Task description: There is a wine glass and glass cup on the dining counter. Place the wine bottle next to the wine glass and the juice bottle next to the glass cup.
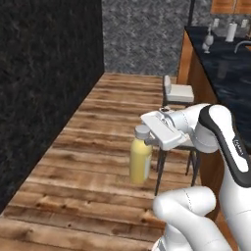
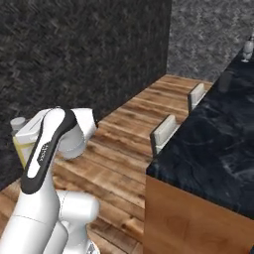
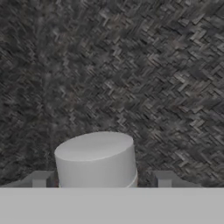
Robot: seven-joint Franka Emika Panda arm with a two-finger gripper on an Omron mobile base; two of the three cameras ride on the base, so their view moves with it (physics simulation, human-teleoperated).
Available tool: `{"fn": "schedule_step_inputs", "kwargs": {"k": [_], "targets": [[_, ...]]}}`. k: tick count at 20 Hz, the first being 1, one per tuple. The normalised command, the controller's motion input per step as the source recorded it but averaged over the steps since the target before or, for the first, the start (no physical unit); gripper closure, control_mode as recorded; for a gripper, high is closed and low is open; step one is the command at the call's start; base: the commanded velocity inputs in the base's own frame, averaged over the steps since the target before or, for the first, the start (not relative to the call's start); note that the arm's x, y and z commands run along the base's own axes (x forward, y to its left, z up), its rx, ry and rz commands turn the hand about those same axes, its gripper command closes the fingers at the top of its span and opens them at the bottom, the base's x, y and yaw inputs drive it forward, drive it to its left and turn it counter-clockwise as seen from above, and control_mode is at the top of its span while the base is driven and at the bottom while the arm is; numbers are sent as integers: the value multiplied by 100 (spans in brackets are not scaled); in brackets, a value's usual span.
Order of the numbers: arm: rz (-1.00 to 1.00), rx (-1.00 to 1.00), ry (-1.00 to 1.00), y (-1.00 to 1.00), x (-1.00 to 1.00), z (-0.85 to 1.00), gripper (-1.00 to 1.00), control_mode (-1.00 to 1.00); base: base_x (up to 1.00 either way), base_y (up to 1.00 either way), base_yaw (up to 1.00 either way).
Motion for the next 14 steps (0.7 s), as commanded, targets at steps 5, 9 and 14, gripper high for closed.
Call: {"fn": "schedule_step_inputs", "kwargs": {"k": [5,9,14], "targets": [[0,0,0,0,0,0,100,100,63,25,-42],[0,0,0,0,0,0,100,100,73,33,-34],[0,0,0,0,0,0,100,100,74,37,-33]]}}
